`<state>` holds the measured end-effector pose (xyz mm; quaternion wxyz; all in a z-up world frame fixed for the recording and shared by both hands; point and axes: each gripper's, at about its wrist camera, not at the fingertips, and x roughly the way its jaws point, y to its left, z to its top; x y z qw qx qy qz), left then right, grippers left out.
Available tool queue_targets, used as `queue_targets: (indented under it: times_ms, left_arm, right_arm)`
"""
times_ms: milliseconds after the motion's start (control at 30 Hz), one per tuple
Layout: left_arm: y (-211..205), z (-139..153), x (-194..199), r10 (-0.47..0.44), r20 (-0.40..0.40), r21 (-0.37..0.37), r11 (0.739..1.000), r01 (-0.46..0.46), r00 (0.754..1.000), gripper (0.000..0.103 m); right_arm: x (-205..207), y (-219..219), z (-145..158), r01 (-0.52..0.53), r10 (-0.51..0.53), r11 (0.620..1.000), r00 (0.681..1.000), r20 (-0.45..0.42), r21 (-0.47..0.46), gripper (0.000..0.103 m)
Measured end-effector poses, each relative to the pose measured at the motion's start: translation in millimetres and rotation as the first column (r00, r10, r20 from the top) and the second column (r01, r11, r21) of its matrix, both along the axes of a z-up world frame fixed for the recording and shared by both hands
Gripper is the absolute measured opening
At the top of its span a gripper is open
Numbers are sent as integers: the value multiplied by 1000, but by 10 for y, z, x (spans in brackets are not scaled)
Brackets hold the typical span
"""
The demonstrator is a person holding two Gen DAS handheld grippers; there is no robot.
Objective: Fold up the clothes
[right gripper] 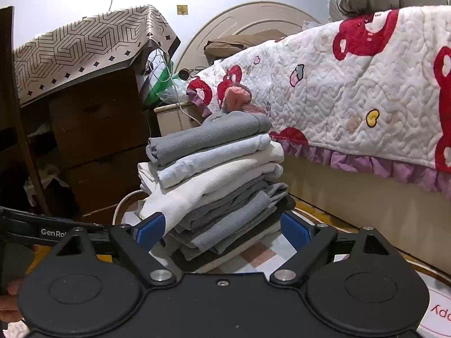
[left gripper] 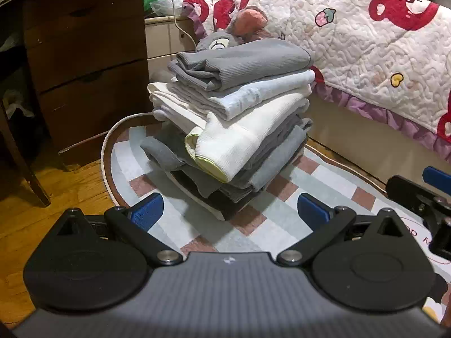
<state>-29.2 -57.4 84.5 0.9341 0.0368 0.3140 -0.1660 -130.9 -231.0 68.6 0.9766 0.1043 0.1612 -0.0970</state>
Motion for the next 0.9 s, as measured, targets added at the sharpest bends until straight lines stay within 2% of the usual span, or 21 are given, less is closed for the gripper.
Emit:
queue_targets:
  times_ms: [167, 300, 600, 900]
  left_arm:
    - [-9, -25, -20, 6, -1, -1, 1000, -6, 1000, 103]
    - [0, -63, -14, 10, -1, 0, 1000, -10, 1000, 103]
    - [24, -55, -66, 2, -2, -5, 1000, -2, 1000, 103]
    - [-3, -21, -130, -8, 5, 13, 1000, 8, 1000, 103]
  right_arm:
    - [14, 91, -5, -11, 11, 999, 1000, -14, -33, 92]
    - [-4, 142, -16, 17, -16, 999, 1000, 14, -48, 92]
    - [36, 22, -79, -14, 15, 993, 1000, -12, 118, 92]
    - [-48, 15, -80, -2, 0, 989, 1000, 13, 145, 92]
